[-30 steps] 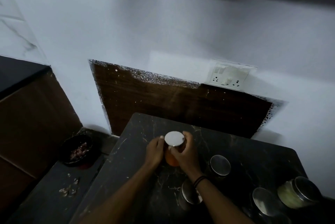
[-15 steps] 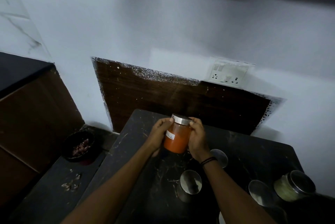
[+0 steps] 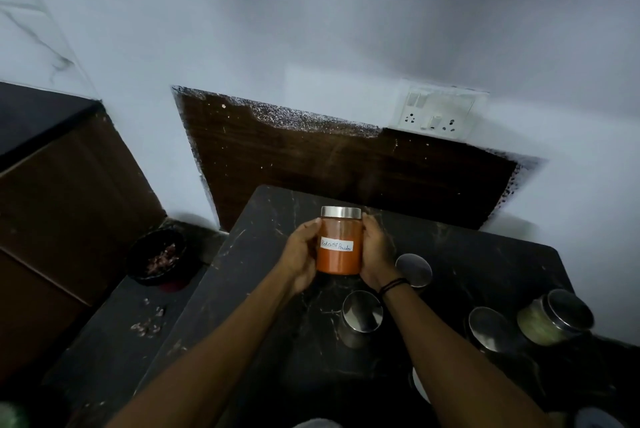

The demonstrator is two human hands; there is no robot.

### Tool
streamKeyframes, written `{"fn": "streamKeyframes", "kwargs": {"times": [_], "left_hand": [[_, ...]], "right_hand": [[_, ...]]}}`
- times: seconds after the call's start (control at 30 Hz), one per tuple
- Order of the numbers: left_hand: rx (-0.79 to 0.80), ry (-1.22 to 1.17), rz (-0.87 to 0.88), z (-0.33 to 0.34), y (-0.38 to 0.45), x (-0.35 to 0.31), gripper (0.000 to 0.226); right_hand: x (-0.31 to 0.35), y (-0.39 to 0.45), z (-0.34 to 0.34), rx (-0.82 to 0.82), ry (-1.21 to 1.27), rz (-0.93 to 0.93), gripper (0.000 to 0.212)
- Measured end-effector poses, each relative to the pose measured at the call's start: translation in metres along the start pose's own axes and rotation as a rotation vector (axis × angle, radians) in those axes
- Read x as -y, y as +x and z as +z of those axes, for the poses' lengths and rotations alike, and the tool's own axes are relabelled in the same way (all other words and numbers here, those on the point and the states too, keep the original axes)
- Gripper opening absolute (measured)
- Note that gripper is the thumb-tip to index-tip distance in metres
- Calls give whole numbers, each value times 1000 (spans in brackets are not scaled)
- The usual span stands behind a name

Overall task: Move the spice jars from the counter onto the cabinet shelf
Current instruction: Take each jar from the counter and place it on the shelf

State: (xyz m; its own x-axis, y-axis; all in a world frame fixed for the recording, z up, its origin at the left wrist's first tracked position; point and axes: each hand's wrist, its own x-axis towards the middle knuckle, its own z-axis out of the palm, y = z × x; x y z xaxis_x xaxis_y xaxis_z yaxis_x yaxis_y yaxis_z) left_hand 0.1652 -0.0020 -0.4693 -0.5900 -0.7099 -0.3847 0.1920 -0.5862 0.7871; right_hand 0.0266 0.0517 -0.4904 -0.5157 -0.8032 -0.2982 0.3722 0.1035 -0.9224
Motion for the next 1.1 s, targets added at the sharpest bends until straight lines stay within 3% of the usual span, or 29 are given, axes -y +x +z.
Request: {"fn": "streamKeyframes", "kwargs": {"times": [0.13,0.3,0.47,0.67,0.8,0.93,1.1], "left_hand": [[-40,18,37,3,0,-4,26],[2,58,144,19,5,-41,29],[61,64,290,59,4,-108,23],[74,53,490,123,-11,-204,39],[90,73,633,159,-22,-257,35],[112,72,770,198,-42,-308,27],[101,46,859,233,-56,-345,34]], "right_hand": [[4,-5,4,-12,1,-32,34],[49,-6,18,61,14,-77,47],[125,-6,33,180,54,-273,42],[232,-15,55,275,-29,-522,37],[297,-26,71,257,-122,-686,35],[356,-40,84,246,-40,-802,31],[404,-48,93,148,8,-879,26]]}}
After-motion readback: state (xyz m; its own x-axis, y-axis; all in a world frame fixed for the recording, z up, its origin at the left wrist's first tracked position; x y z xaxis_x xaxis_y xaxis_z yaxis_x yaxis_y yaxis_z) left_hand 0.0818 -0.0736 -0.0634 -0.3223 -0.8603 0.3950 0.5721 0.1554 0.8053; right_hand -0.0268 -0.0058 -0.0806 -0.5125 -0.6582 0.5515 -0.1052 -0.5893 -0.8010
